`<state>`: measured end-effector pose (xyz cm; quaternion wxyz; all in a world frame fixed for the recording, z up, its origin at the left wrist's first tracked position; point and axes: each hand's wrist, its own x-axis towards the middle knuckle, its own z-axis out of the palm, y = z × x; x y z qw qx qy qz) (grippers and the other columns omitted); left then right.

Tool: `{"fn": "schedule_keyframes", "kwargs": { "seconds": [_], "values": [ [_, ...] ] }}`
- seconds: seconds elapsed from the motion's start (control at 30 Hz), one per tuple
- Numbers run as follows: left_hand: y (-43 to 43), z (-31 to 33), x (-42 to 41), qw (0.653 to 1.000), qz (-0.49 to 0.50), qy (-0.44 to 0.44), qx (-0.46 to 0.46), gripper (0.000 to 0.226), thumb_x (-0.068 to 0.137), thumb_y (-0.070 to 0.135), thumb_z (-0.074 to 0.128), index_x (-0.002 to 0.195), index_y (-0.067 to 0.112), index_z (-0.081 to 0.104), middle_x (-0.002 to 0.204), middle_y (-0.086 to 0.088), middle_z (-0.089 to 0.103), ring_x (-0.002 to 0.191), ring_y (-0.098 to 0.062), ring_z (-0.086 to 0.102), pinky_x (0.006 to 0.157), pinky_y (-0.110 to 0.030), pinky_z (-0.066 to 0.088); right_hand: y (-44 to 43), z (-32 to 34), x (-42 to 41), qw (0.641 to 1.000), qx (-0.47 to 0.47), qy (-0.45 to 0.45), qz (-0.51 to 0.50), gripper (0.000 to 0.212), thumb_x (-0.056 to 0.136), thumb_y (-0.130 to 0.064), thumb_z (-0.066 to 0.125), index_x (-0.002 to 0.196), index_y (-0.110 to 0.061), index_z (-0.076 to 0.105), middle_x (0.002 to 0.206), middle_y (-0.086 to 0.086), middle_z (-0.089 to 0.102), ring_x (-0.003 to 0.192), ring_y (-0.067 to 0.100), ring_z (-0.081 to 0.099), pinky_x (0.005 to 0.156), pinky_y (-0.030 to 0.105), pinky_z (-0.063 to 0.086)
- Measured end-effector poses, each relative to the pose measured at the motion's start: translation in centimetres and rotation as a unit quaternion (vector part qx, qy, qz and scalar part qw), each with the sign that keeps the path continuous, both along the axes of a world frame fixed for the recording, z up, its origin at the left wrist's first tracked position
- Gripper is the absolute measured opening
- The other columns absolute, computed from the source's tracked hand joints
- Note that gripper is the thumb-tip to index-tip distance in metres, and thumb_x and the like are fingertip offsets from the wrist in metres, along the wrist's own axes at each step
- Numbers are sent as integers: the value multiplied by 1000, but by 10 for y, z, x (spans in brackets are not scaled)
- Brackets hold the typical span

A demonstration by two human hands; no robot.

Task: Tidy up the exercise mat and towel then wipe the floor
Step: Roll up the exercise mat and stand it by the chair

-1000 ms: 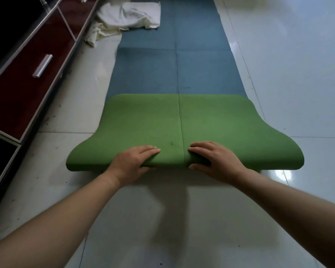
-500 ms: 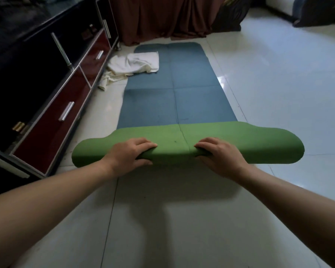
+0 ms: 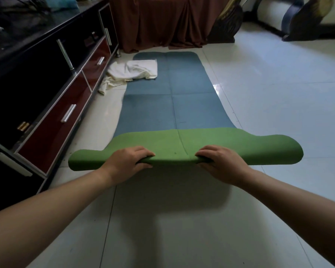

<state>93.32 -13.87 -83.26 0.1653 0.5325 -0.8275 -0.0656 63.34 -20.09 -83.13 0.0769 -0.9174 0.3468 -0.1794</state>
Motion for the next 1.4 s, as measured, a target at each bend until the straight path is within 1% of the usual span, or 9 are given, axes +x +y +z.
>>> {"fn": "schedule_keyframes", "kwargs": {
  "seconds": [0.33, 0.43, 0.53, 0.63, 0.83, 1.0, 1.13, 1.3, 1.4],
  "values": [
    [40, 28, -11, 998, 29, 35, 43, 55, 76, 58, 44, 107, 20, 67, 100, 5, 69, 85, -16, 64, 70, -31, 54, 29, 30, -12, 998, 52, 3, 21, 28, 78, -31, 65, 102, -17, 70, 99, -3, 69, 85, 20, 65, 70, 26, 49],
    [64, 33, -16, 997, 22, 44, 66, 55, 75, 60, 43, 106, 21, 68, 97, 8, 69, 83, -8, 61, 71, -24, 50, 46, 39, -19, 996, 78, 8, 44, 30, 78, -37, 61, 101, -20, 70, 98, -6, 68, 85, 17, 65, 70, 28, 53],
    [92, 30, -17, 993, 0, 68, 95, 52, 76, 57, 48, 104, 20, 70, 95, 8, 70, 86, -1, 56, 72, -4, 39, 64, 42, -24, 991, 108, 23, 74, 39, 78, -47, 51, 102, -23, 68, 99, -8, 67, 87, 13, 64, 72, 31, 54],
    [99, 27, -12, 992, -6, 72, 102, 61, 77, 68, 44, 106, 21, 69, 97, 8, 70, 93, -1, 54, 76, 6, 30, 67, 36, -19, 991, 100, 32, 82, 43, 81, -50, 48, 107, -22, 67, 102, -6, 66, 90, 15, 63, 74, 31, 54],
    [64, 26, 4, 994, 41, 52, 83, 71, 73, 78, 36, 114, 27, 63, 106, 12, 65, 94, -2, 55, 76, -6, 38, 42, 36, -1, 997, 47, 48, 27, 40, 83, -47, 59, 113, -22, 64, 107, -4, 65, 93, 18, 62, 71, 31, 50],
    [49, 17, 10, 994, 88, 14, 57, 44, 83, 53, 55, 121, 30, 55, 116, 12, 59, 99, -9, 58, 78, -28, 52, 20, 31, 11, 996, 33, 64, -46, 44, 80, -53, 62, 112, -23, 64, 107, -4, 65, 95, 18, 59, 68, 25, 41],
    [44, 0, 18, 990, 119, -18, 73, 83, 71, 84, 15, 123, 31, 51, 114, 12, 59, 95, -7, 58, 75, -20, 47, 13, 17, 19, 993, 37, 80, -78, 45, 81, -56, 58, 113, -24, 63, 109, -4, 65, 98, 17, 58, 75, 28, 43],
    [42, -11, 24, 983, 136, -60, 104, 62, 79, 67, 33, 125, 29, 49, 116, 9, 59, 96, -9, 58, 76, -22, 48, 6, 5, 27, 992, 69, 89, -61, 49, 82, -58, 54, 118, -25, 59, 116, -6, 63, 105, 16, 56, 84, 29, 41],
    [40, -14, 25, 984, 139, -52, 95, 52, 84, 60, 40, 124, 28, 51, 114, 9, 61, 94, -9, 58, 74, -21, 47, 2, 6, 28, 992, 71, 88, -49, 53, 80, -61, 54, 119, -25, 59, 114, -6, 63, 103, 15, 56, 80, 27, 38]
  ]
}}
